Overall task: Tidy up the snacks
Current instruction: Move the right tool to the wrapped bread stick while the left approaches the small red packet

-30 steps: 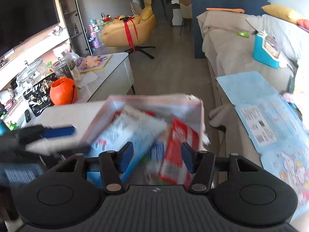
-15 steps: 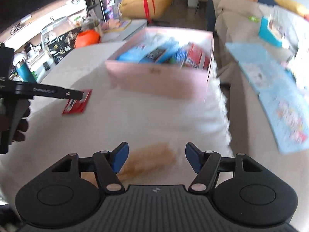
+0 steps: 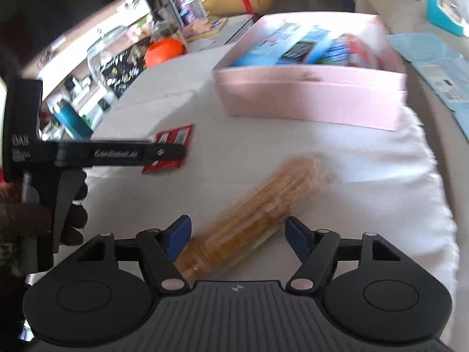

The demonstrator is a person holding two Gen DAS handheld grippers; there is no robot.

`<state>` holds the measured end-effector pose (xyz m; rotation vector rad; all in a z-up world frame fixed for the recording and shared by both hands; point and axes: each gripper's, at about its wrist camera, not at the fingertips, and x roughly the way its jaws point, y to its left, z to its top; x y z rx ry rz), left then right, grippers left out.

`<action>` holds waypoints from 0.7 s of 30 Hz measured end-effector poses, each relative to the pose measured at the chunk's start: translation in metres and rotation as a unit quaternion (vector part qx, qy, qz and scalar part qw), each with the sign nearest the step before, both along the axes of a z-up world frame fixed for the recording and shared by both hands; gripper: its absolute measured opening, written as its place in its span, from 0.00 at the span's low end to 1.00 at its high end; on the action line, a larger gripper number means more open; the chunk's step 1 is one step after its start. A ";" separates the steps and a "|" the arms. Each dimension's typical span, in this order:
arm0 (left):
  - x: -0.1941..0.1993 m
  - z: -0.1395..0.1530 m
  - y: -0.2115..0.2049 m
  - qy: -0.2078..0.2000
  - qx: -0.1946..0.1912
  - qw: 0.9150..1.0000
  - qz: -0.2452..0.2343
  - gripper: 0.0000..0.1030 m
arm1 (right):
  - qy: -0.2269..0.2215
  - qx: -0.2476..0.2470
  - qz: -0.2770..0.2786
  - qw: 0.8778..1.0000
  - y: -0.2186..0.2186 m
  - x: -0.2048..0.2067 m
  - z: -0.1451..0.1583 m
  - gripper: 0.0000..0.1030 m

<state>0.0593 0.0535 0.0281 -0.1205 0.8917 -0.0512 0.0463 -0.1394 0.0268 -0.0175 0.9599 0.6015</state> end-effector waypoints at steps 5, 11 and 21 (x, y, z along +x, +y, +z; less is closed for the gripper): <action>0.005 -0.002 -0.009 -0.004 0.030 0.999 -0.008 0.76 | -0.073 -0.063 0.032 0.995 0.023 -0.020 -0.007 0.75; 0.002 -0.004 -0.011 -0.011 0.046 0.999 -0.023 0.76 | -0.089 -0.069 0.003 0.994 0.009 -0.015 -0.009 0.75; -0.033 0.000 -0.010 -0.008 0.035 0.998 -0.045 0.65 | -0.109 -0.060 -0.029 0.992 -0.016 -0.008 -0.020 0.89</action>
